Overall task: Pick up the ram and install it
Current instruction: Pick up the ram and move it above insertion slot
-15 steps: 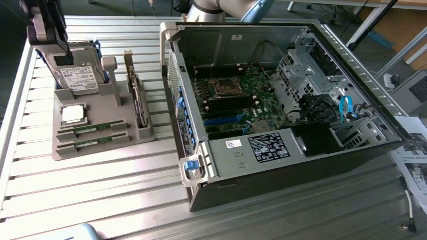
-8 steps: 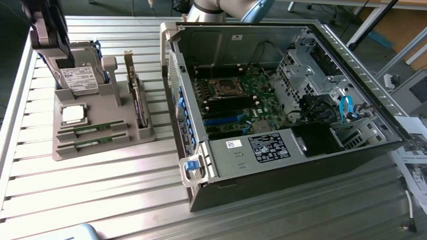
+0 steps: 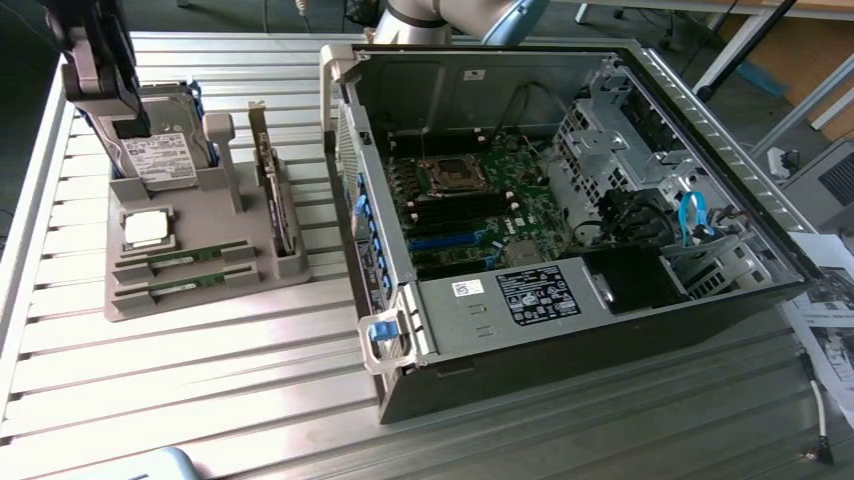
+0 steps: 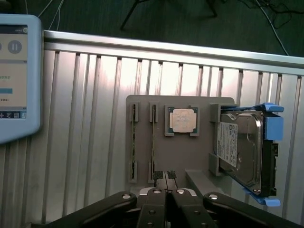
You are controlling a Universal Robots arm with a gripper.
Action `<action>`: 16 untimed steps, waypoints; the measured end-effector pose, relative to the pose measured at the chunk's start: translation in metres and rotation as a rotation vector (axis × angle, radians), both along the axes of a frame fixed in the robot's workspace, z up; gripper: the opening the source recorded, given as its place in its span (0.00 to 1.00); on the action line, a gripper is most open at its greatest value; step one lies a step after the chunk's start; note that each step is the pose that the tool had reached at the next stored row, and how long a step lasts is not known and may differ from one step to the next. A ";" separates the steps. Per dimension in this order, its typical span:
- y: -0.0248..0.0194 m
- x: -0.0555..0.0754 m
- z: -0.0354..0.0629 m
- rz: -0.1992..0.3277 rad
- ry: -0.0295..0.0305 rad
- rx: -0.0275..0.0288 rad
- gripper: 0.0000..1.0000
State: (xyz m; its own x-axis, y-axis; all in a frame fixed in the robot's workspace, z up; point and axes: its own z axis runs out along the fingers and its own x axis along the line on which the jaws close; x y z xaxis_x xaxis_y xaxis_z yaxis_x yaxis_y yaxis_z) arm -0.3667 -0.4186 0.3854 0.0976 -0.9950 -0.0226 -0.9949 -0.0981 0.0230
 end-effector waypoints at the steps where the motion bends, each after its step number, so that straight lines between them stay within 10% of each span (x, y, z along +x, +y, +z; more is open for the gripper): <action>1: 0.0000 0.000 -0.0001 0.000 -0.0008 0.0001 0.10; 16: 0.0000 0.000 -0.0072 0.003 -0.0021 0.0001 0.10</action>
